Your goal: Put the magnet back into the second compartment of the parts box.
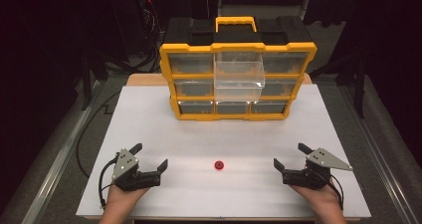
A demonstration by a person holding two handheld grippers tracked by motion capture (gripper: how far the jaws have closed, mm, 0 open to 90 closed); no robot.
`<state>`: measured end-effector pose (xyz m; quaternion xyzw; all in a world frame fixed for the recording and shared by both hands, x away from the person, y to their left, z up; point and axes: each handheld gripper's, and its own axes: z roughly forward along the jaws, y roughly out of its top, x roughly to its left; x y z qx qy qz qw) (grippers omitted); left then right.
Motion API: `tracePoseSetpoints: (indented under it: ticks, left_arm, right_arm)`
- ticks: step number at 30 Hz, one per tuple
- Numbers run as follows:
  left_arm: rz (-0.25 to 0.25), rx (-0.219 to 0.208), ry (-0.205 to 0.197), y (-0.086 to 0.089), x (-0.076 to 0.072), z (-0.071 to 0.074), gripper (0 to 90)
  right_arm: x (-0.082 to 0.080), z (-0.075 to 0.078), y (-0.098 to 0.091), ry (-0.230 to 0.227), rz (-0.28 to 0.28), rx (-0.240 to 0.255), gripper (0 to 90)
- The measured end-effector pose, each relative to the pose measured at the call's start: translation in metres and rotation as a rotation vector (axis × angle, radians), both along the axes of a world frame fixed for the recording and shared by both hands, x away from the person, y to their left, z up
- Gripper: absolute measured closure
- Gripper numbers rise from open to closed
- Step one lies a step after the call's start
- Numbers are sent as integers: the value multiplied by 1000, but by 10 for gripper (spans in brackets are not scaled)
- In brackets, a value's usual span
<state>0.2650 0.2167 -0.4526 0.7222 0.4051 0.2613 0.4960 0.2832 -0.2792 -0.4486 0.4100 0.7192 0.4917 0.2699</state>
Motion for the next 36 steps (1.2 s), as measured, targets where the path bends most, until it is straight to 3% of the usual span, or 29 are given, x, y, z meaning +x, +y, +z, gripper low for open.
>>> tracePoseSetpoints:
  ticks: [7,27,36]
  left_arm:
    - [-13,14,-5,-2,-1,0,5]
    - [-23,17,-3,-3,-1,-1,5]
    - [-30,18,-4,-4,-1,-1,5]
  right_arm:
    - [-2,2,2,-20,7,-17,4]
    - [-1,0,5,-19,2,-67,4]
    - [0,-2,7,20,-14,-113,4]
